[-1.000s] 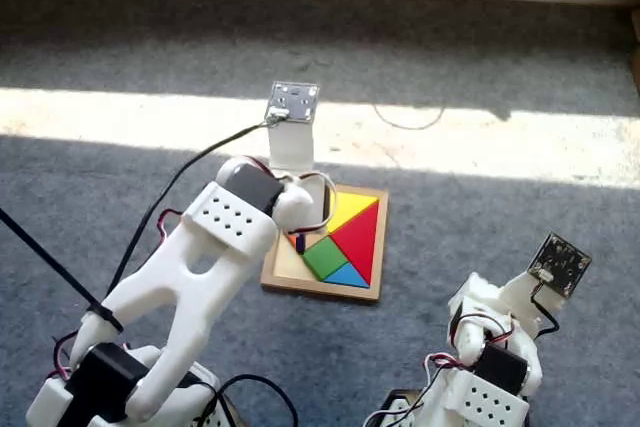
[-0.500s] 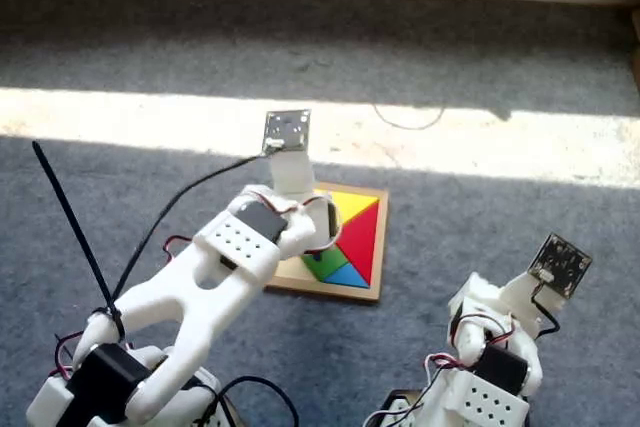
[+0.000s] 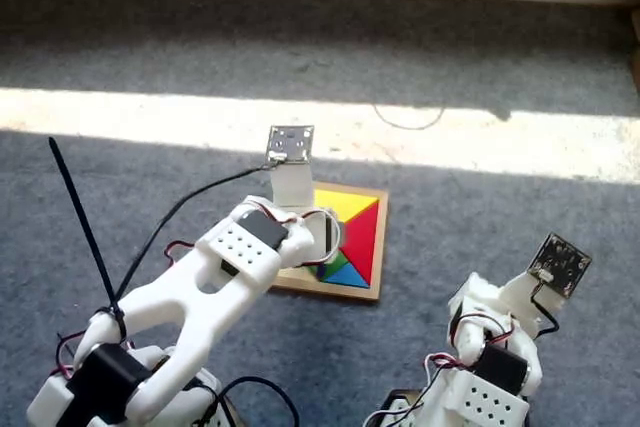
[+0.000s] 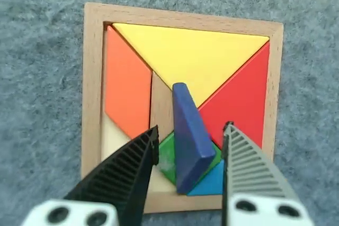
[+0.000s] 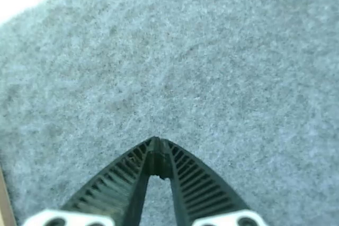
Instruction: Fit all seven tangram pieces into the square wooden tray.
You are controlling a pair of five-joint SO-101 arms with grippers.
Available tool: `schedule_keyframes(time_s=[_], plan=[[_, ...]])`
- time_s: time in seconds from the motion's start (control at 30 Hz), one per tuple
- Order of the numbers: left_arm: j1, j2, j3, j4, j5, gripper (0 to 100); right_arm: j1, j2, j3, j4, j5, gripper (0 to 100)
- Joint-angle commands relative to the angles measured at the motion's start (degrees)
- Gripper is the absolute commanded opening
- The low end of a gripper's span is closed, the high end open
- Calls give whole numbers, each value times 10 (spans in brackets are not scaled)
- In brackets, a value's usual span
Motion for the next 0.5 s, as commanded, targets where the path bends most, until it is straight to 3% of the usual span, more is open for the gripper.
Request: schedule_keyframes(time_s=[0.0, 0.27, 0.47], plan=[[8, -15, -19, 29, 5, 207, -7, -4, 24, -14, -3, 5], [7, -15, -90, 135, 4, 207, -7, -4, 24, -14, -3, 5], [-42, -15, -106, 177, -1, 207, -7, -5, 24, -14, -3, 5]])
